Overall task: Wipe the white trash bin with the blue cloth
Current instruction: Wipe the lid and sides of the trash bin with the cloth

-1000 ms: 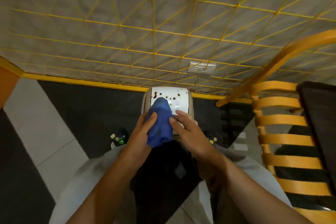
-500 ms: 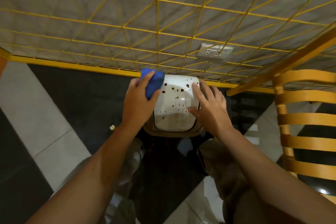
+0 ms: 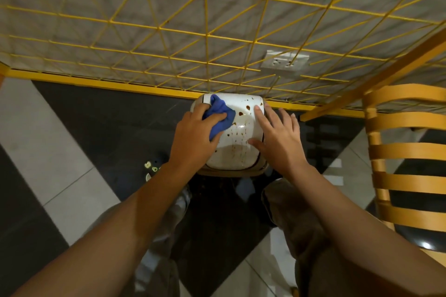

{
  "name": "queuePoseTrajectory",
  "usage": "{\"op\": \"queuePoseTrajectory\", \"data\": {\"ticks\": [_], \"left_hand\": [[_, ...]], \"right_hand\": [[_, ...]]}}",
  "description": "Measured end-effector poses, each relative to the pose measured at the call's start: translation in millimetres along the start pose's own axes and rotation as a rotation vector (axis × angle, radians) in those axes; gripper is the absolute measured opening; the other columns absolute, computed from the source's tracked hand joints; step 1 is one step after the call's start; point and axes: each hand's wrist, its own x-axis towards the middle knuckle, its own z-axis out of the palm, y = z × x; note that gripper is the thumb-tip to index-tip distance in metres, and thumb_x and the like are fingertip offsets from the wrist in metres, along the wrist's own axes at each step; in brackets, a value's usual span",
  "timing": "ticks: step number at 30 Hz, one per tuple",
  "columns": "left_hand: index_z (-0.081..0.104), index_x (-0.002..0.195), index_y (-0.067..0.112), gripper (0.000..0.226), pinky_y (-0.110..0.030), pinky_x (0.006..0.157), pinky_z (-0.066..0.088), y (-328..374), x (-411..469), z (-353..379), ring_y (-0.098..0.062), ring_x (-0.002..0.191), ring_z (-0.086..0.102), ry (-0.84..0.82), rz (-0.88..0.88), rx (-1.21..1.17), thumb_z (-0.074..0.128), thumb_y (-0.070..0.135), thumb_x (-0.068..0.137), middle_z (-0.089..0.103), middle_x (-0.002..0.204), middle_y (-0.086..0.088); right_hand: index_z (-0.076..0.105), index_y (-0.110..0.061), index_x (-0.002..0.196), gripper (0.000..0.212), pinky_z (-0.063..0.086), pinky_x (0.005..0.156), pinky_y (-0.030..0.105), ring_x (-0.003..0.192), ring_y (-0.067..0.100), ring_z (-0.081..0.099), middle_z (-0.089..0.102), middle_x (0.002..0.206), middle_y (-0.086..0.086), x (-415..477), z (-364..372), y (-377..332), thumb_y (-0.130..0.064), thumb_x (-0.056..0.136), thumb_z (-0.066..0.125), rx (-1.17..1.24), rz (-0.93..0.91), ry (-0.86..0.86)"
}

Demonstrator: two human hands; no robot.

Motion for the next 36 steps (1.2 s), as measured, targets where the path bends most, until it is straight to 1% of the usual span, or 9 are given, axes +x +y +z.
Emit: {"op": "queuePoseTrajectory", "data": {"ticks": [3,7,14,21,27,29,32,34,36], "left_hand": [[0.059,0.121,0.018,0.039,-0.045,0.082,0.047,-4.1,4.1,-3.1,-0.036,0.098,0.054,0.052,-0.014,0.025,0.056,0.022,0.083,0.053,0.123,-0.015],[0.054,0.126,0.017,0.041,-0.043,0.091,0.043,-3.5,11.2,-4.9,-0.034,0.107,0.049,0.123,-0.173,-0.025,0.061,0.02,0.085,0.047,0.129,-0.012],[0.064,0.112,0.013,0.037,-0.048,0.073,0.052,4.9,-2.1,5.9,-0.035,0.089,0.057,0.038,0.003,-0.004,0.056,0.019,0.077,0.057,0.11,-0.017],[0.059,0.12,0.014,0.04,-0.044,0.083,0.047,0.8,8.9,-0.3,-0.035,0.1,0.052,0.136,-0.133,-0.002,0.063,0.014,0.081,0.052,0.123,-0.013],[0.063,0.111,0.011,0.036,-0.049,0.07,0.051,7.0,-4.6,10.0,-0.038,0.086,0.057,0.029,0.04,0.02,0.06,0.012,0.075,0.058,0.106,-0.018],[0.061,0.115,0.012,0.037,-0.049,0.076,0.051,4.0,1.4,6.1,-0.037,0.092,0.056,0.066,0.023,0.018,0.061,0.013,0.078,0.056,0.113,-0.017],[0.054,0.125,0.016,0.04,-0.042,0.093,0.044,-0.8,20.4,-1.6,-0.032,0.109,0.048,0.123,-0.17,-0.01,0.06,0.02,0.085,0.047,0.127,-0.012],[0.053,0.127,0.016,0.04,-0.04,0.096,0.04,-1.4,27.4,-5.1,-0.032,0.112,0.046,0.16,-0.263,-0.035,0.058,0.023,0.087,0.046,0.128,-0.011],[0.054,0.126,0.015,0.04,-0.041,0.094,0.041,2.0,23.2,-3.2,-0.033,0.111,0.047,0.153,-0.22,-0.017,0.059,0.022,0.087,0.046,0.128,-0.013]], "right_hand": [[0.015,-0.022,0.149,0.076,0.005,0.117,0.05,0.144,0.032,0.014,0.018,0.157,0.005,-0.5,0.3,0.7,-0.041,0.088,0.056,0.002,-0.009,0.009],[0.015,-0.022,0.149,0.076,0.004,0.117,0.049,0.144,0.032,0.014,0.018,0.157,0.005,-0.3,0.2,1.5,-0.041,0.088,0.056,0.0,-0.016,0.012],[0.016,-0.022,0.149,0.075,0.005,0.117,0.05,0.144,0.032,0.015,0.02,0.157,0.006,0.2,2.0,2.6,-0.041,0.088,0.056,0.001,-0.022,0.027],[0.018,-0.022,0.149,0.075,0.004,0.117,0.051,0.143,0.033,0.016,0.021,0.156,0.006,0.7,2.7,2.3,-0.04,0.088,0.058,0.006,-0.024,0.04],[0.018,-0.023,0.149,0.076,0.004,0.117,0.051,0.144,0.033,0.016,0.021,0.156,0.006,0.9,3.4,2.9,-0.04,0.087,0.058,0.015,-0.019,0.045],[0.018,-0.023,0.149,0.076,0.004,0.116,0.051,0.144,0.032,0.015,0.021,0.156,0.006,0.7,3.1,2.6,-0.04,0.087,0.058,0.017,-0.02,0.045],[0.021,-0.022,0.148,0.075,0.003,0.116,0.052,0.143,0.033,0.017,0.023,0.155,0.007,0.2,2.9,2.7,-0.04,0.086,0.06,0.037,-0.025,0.055],[0.022,-0.022,0.148,0.075,0.003,0.116,0.051,0.143,0.033,0.017,0.024,0.155,0.007,0.1,3.1,2.9,-0.04,0.086,0.06,0.038,-0.026,0.059],[0.021,-0.022,0.148,0.075,0.002,0.116,0.051,0.143,0.032,0.016,0.023,0.155,0.006,0.9,3.6,3.1,-0.04,0.086,0.06,0.037,-0.025,0.056]]}}
